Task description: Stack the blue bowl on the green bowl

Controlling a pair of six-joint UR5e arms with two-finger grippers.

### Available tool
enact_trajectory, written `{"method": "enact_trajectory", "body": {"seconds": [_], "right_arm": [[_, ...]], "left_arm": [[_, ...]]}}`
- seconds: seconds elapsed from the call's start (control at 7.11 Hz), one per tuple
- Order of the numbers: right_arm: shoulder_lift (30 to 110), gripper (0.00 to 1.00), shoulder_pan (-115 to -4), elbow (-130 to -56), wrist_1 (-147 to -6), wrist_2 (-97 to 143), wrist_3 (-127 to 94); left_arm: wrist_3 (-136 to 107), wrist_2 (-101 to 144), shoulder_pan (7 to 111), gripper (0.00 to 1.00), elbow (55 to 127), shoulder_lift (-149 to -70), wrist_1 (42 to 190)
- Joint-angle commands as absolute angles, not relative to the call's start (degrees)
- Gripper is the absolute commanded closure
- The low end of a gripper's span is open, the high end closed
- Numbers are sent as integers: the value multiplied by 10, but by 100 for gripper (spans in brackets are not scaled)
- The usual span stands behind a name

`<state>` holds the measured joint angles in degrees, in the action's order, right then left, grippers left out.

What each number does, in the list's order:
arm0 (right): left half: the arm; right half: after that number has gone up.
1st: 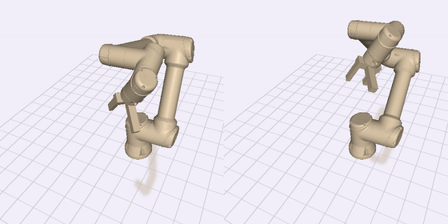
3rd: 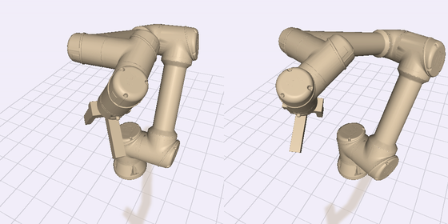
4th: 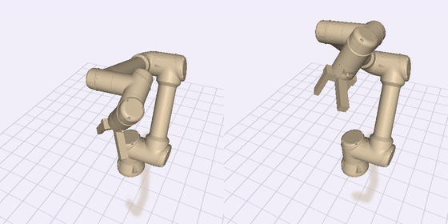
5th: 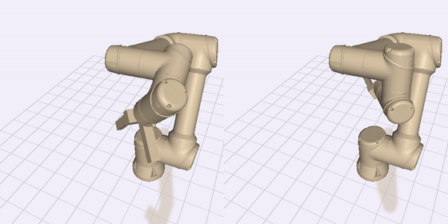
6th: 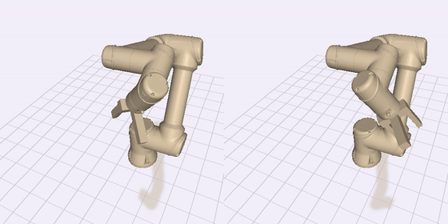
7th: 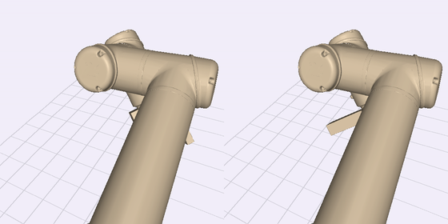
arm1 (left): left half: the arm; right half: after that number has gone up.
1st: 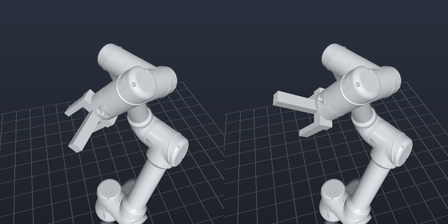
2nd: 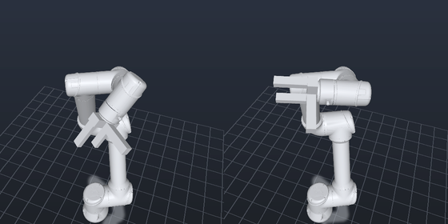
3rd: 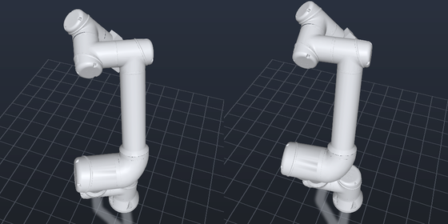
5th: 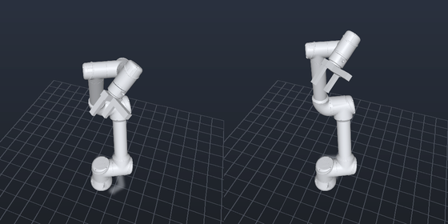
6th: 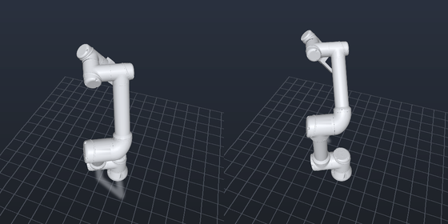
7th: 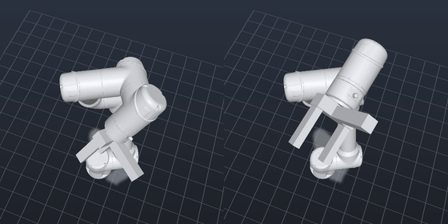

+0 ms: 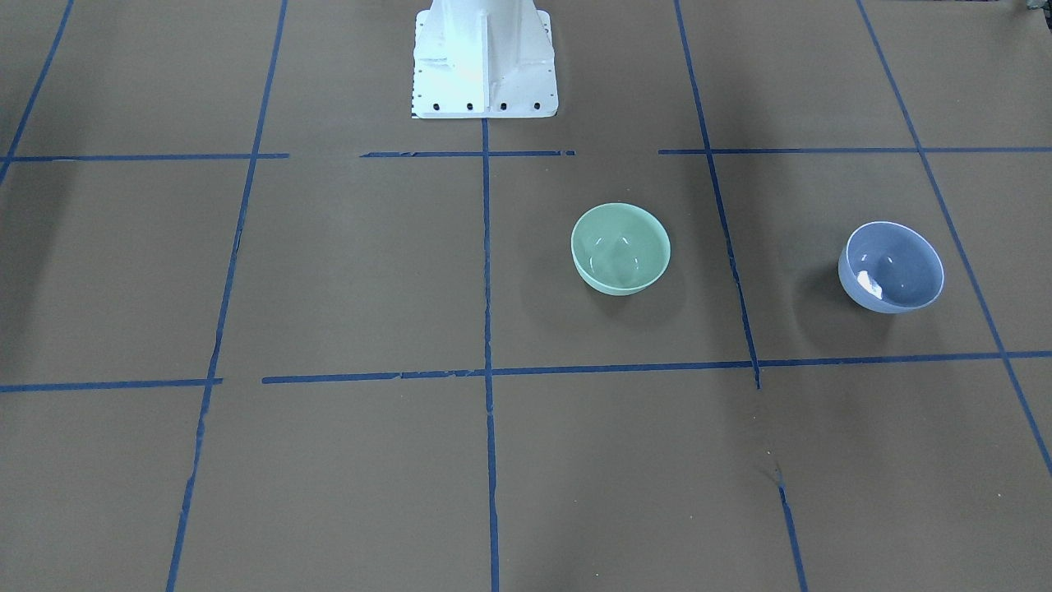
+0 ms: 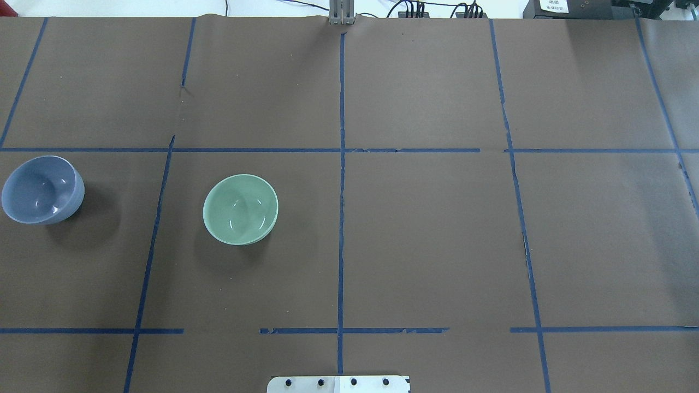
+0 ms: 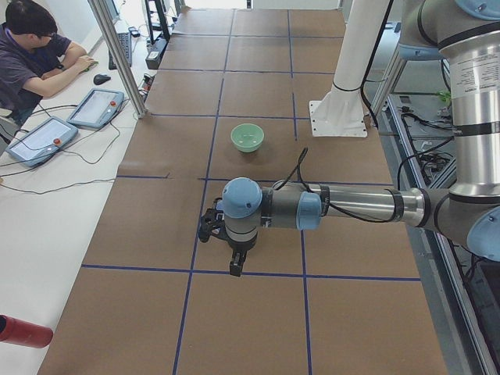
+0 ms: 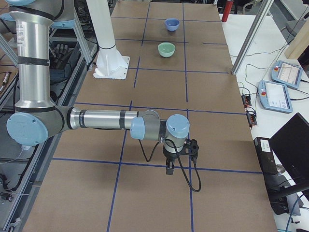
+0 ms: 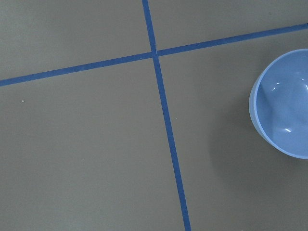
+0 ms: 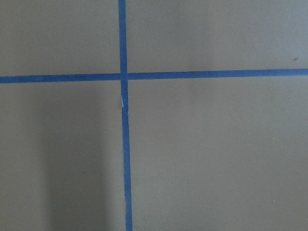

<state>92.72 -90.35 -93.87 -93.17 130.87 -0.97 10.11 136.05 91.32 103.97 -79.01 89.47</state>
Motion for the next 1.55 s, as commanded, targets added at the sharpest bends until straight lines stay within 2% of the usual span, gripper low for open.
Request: {"method": "enact_trajectory", "body": {"seconds": [0.0,0.56,0.84,1.41], "right_arm": [[927,0,-904,-939,-932,1309,-9],[927,0,-904,-939,-932,1309,-9],[927,0,-904,-939,-932,1309,-9],[927,0,-904,-939,-932,1309,-10]], "left_arm": [[98,1361,912,0,1034,-792,898],[44,1361,908,0,1027,-825,906],[-19,1359,847,0,969,-837,1053],[-330,1265,688,0,886,-841,1290]]}}
